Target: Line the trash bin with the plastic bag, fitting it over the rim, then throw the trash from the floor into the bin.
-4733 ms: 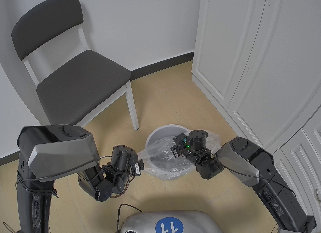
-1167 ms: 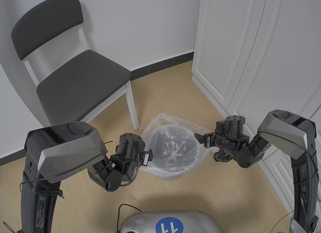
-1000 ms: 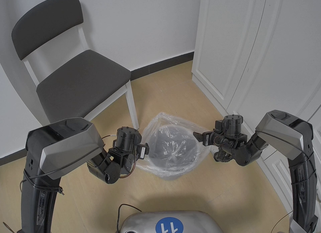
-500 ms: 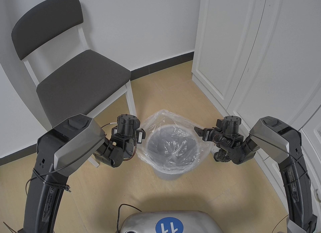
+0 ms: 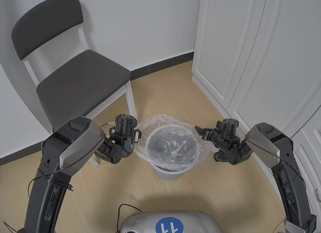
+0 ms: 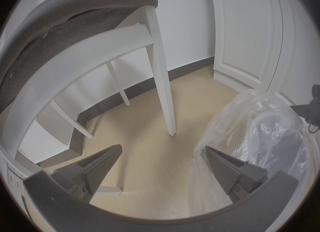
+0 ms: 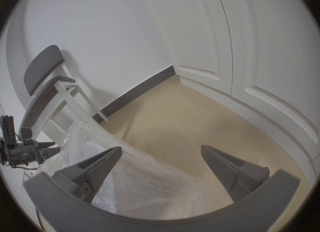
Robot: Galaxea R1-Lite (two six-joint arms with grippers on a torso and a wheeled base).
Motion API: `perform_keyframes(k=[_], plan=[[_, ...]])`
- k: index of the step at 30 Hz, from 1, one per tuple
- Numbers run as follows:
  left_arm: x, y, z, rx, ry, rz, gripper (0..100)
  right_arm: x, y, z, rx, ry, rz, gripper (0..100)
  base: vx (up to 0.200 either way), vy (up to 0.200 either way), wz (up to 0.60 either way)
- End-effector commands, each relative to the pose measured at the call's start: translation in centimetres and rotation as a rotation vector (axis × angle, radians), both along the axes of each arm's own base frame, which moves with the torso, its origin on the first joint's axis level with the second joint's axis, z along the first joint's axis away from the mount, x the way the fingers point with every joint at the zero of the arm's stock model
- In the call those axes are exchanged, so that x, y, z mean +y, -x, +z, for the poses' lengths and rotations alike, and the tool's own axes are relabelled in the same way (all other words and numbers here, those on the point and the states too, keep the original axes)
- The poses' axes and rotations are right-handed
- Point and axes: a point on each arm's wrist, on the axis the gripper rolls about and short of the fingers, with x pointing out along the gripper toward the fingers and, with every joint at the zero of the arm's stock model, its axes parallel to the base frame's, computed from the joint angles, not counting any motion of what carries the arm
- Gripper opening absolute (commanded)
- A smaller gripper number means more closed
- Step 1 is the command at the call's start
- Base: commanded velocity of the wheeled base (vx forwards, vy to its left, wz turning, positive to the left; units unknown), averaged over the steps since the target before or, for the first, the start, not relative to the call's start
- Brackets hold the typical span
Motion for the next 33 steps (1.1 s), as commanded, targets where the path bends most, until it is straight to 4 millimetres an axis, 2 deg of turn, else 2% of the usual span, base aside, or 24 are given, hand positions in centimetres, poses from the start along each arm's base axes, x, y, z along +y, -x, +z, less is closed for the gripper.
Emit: perform_keyframes(k=[1,7,11,13,16,18,20,21,27,30,31,32,33], plan=[[0.1,-0.4,-0.9,0.022,-0.008,0.005,100,-0.1,-0.7,-2.0,0.009,0.000,-0.010,100,0.000,0.000,0.00],[-0.1,-1.9,-2.1,0.064,-0.018,0.016,100,0.4,-1.2,-2.7,0.030,0.010,-0.024,100,0.000,0.000,0.00],[0.8,-1.8,-2.7,0.110,-0.031,0.034,100,0.1,-1.3,-2.8,0.046,0.015,-0.029,100,0.000,0.000,0.00],[1.3,-0.9,-3.1,0.152,-0.039,0.041,100,0.1,-1.2,-2.9,0.079,0.024,-0.030,100,0.000,0.000,0.00],[1.6,0.0,-2.4,0.175,-0.045,0.043,100,0.0,-1.2,-3.0,0.091,0.027,-0.033,100,0.000,0.000,0.00],[2.0,1.4,-1.7,0.206,-0.056,0.039,100,-0.1,-1.2,-2.9,0.090,0.026,-0.038,100,0.000,0.000,0.00],[2.0,1.6,-1.2,0.204,-0.054,0.037,100,-0.1,-1.2,-2.9,0.089,0.027,-0.043,100,0.000,0.000,0.00],[1.8,1.9,-0.4,0.193,-0.041,0.037,100,-0.2,-1.3,-2.8,0.089,0.029,-0.055,100,0.000,0.000,0.00],[0.0,4.0,3.7,0.141,0.053,0.023,100,-0.6,-0.5,0.7,0.049,0.016,-0.059,100,0.000,0.000,0.00],[-0.5,5.8,4.8,0.158,0.048,-0.001,100,-0.4,0.1,2.2,0.040,0.015,-0.052,100,0.000,0.000,0.00],[-0.5,5.8,4.8,0.158,0.048,-0.001,100,-0.4,0.1,2.2,0.040,0.015,-0.052,100,0.000,0.000,0.00],[-1.1,7.0,5.2,0.168,0.038,-0.025,100,-0.2,0.5,2.8,0.043,0.017,-0.046,100,0.000,0.000,0.00],[-1.4,7.4,5.5,0.168,0.038,-0.034,100,-0.2,0.7,2.9,0.045,0.019,-0.044,100,0.000,0.000,0.00]])
